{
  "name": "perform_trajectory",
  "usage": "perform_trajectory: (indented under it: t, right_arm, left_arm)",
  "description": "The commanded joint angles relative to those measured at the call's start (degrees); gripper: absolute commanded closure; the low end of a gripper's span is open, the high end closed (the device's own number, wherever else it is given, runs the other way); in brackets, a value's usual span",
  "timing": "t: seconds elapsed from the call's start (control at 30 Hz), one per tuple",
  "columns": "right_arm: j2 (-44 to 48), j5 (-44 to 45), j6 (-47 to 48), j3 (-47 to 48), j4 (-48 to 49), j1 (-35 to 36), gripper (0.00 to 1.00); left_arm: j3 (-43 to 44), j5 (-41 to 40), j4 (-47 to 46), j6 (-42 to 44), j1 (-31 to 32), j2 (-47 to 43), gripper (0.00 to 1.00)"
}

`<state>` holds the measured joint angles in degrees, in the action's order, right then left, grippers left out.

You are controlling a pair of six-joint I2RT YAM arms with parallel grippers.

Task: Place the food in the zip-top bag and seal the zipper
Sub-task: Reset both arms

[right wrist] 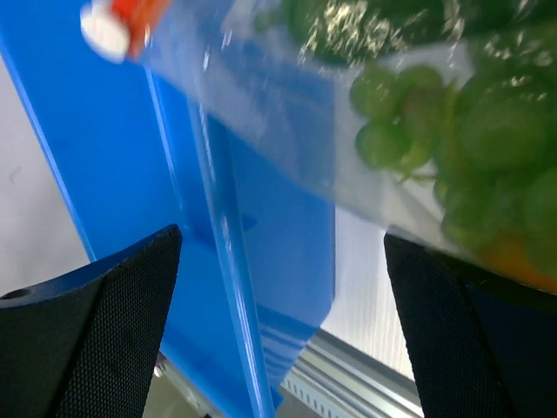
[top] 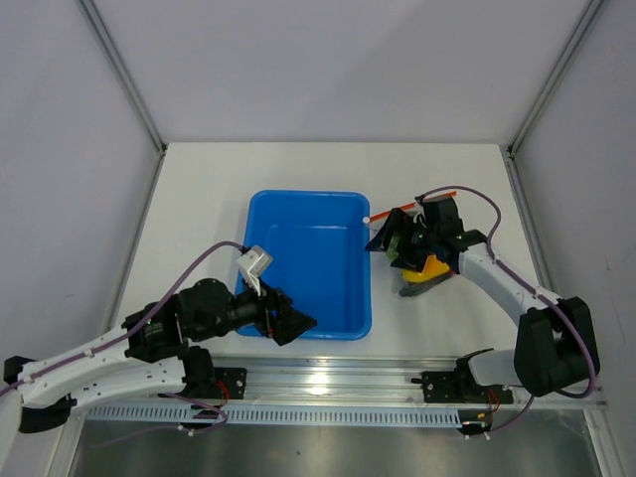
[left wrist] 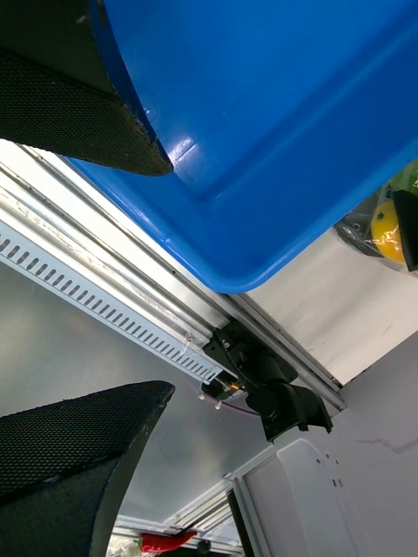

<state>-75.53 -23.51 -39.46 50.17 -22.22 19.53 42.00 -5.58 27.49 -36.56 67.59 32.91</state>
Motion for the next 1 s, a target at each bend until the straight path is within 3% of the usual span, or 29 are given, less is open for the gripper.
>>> perform_trajectory:
  t: [0.0, 0.43, 0.6, 0.83, 0.93, 0.97]
  right_arm:
    - [-2.6, 1.01, -2.37, 0.8, 8.32, -2.47, 0.0]
    - [-11.13, 2.06, 0.61, 4.23, 11.06, -15.3, 0.01]
    - [-11.93, -2.67, 2.81, 6.69, 11.23, -13.91, 0.01]
    - [-7.72, -0.5, 6.41, 7.05, 5.71, -9.51, 0.0]
    - [-2.62, 2.06, 6.94, 5.56, 3.77, -7.76, 0.01]
    - [0.18, 1.89, 7.12, 5.03, 3.5, -7.49, 0.01]
  left_arm:
    - [0.36, 0.75, -1.03, -1.59, -0.36, -1.17, 0.01]
    - [1.07, 0.05, 3.28, -2.38, -0.36, -3.46, 0.01]
    - [0.89, -0.65, 3.19, -2.03, -0.36, -3.46, 0.0]
    - [0.02, -0.57, 0.99, 0.25, -1.93, -1.53, 0.01]
    - [-1.12, 4.86, -1.99, 2.53, -7.37, -0.22, 0.0]
    - [-2.43, 8.36, -4.69, 3.15, -12.7, 0.57, 0.0]
